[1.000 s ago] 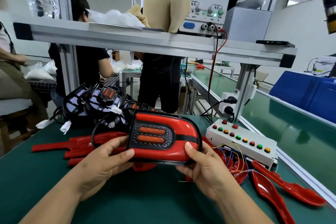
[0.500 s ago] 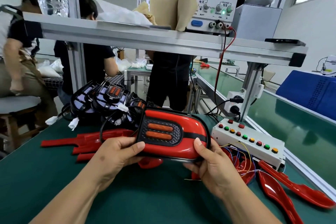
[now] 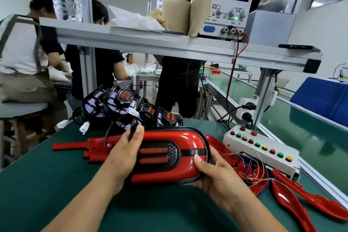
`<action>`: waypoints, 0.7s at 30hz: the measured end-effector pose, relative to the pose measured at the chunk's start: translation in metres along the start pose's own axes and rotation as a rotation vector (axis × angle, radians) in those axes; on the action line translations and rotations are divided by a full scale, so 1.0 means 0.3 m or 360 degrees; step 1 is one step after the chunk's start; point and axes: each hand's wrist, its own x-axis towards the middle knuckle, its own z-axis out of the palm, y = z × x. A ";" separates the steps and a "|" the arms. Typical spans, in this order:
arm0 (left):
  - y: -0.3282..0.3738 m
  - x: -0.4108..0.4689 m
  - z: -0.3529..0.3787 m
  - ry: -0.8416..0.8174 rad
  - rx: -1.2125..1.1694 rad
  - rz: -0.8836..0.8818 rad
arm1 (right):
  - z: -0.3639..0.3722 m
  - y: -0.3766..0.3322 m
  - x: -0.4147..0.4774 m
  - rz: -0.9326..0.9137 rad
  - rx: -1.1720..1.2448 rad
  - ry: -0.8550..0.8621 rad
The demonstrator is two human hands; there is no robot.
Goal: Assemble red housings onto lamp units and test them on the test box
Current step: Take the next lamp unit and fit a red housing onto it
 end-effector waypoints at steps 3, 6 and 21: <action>-0.017 -0.018 0.045 0.0241 0.0196 0.0139 | 0.050 0.016 0.003 -0.0056 -0.0100 0.0150; -0.015 -0.024 0.068 0.0365 0.0430 0.0257 | 0.065 0.029 0.016 -0.0199 -0.0138 0.0486; -0.027 -0.016 0.034 0.0194 0.0603 -0.0218 | 0.047 -0.091 -0.035 0.0450 -0.1012 0.0545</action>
